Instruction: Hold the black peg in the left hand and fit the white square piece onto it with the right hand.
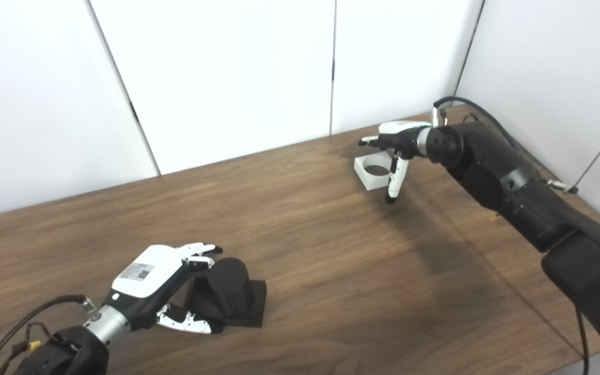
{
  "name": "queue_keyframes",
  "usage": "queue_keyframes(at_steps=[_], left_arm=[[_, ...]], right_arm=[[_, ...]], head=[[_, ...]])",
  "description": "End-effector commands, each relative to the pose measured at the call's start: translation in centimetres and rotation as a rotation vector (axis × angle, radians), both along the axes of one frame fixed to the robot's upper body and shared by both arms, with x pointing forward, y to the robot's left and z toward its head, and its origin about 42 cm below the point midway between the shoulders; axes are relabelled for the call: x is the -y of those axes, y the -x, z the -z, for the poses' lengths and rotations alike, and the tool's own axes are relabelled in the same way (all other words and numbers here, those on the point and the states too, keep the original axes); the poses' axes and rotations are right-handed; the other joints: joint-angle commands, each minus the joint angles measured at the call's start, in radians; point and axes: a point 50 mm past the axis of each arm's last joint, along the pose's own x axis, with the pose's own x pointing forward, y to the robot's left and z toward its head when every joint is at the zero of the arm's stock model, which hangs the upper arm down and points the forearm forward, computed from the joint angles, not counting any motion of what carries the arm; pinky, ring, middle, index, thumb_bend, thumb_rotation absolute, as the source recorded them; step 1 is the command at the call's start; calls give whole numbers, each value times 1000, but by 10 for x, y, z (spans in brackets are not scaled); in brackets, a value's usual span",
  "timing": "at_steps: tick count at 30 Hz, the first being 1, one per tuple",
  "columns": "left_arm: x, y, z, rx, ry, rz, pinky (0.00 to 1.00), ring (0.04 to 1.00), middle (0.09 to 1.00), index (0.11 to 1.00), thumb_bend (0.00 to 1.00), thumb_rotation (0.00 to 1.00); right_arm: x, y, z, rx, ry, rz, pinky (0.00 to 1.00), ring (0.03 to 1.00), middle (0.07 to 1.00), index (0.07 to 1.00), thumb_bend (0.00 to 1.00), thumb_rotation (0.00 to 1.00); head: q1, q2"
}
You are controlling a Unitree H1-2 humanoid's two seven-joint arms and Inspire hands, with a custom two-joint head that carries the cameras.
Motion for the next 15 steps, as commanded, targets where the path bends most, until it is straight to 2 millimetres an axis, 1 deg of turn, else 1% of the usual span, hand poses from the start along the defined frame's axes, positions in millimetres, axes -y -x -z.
queue_keyframes(at_steps=[1, 7, 10, 12, 15], left_arm=[[-20, 23, 34, -129, -177, 25, 781, 897, 883, 490, 523, 55], [-20, 23, 33, -128, -180, 25, 786, 898, 885, 490, 523, 56], [-20, 23, 33, -130, -178, 22, 786, 896, 885, 490, 523, 55], [-20, 23, 32, -133, -178, 21, 789, 899, 887, 490, 523, 55], [-21, 23, 31, -137, -175, 17, 794, 902, 889, 490, 523, 55]], right_arm=[[3, -12, -34, 95, 26, -9, 823, 923, 965, 960, 853, 108], [10, -13, -26, 116, 48, -8, 800, 911, 939, 917, 846, 98], [15, -13, -22, 126, 77, -9, 781, 903, 929, 875, 833, 118], [18, -13, -19, 133, 96, -15, 748, 883, 907, 815, 827, 127], [23, -12, -16, 135, 101, -8, 729, 870, 889, 768, 809, 130]], head=[[-2, 2], [-1, 6], [1, 9], [3, 10], [3, 13]])
